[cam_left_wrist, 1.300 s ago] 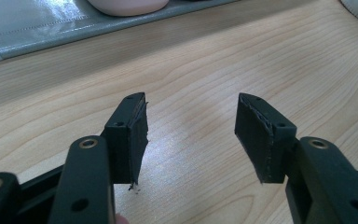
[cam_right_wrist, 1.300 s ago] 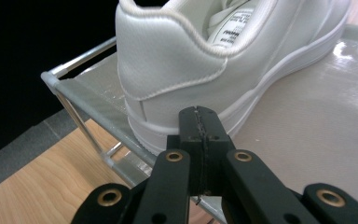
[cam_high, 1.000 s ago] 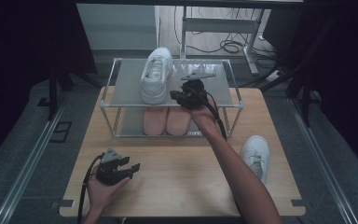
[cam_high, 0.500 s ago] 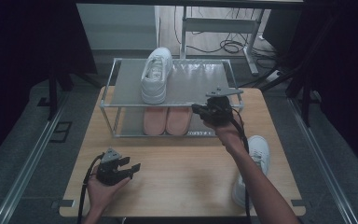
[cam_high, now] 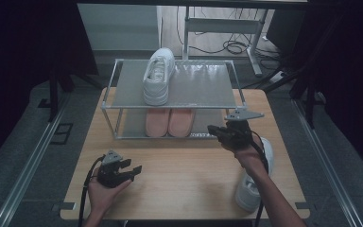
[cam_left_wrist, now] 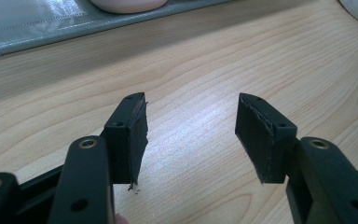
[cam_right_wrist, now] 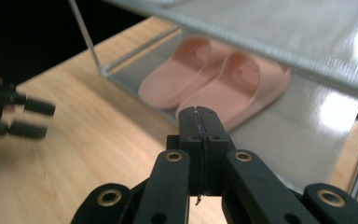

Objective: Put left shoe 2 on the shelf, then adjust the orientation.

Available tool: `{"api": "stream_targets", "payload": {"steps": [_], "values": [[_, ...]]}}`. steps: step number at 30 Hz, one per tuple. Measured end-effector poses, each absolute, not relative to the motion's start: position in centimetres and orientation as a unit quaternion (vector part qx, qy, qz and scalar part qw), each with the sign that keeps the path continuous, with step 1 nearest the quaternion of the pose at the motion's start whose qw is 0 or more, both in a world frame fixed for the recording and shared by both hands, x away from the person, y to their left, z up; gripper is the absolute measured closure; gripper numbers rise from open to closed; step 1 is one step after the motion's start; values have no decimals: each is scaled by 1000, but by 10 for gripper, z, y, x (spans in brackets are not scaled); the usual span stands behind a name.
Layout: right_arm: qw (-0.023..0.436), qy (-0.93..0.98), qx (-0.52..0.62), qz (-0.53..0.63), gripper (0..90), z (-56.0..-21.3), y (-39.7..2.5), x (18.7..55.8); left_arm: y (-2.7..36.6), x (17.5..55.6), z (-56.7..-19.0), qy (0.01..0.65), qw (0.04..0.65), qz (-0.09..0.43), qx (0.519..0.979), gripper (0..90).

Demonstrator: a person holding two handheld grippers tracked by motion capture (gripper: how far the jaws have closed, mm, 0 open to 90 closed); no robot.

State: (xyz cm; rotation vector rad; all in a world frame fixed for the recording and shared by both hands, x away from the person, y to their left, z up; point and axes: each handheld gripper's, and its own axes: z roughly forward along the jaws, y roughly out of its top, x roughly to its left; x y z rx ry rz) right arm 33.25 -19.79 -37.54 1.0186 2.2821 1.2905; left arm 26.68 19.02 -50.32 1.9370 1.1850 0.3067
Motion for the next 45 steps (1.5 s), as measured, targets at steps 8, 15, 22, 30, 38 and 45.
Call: {"api": "stream_targets", "payload": {"steps": [8, 15, 22, 30, 38, 45], "values": [[156, 798, 358, 459, 893, -393, -221, 306, 190, 267, -503, 472, 412, 121, 770, 441], [147, 795, 364, 462, 892, -411, -240, 281, 189, 267, -503, 473, 410, 120, 771, 441], [150, 800, 362, 454, 892, -426, -249, 255, 187, 267, -504, 472, 408, 119, 773, 441], [151, 801, 369, 446, 892, -434, -255, 247, 187, 266, -504, 471, 408, 120, 773, 440], [158, 807, 362, 439, 893, -437, -252, 238, 187, 268, -505, 471, 406, 120, 774, 440], [158, 817, 356, 426, 893, -445, -250, 224, 187, 267, -504, 471, 408, 121, 772, 440]]}}
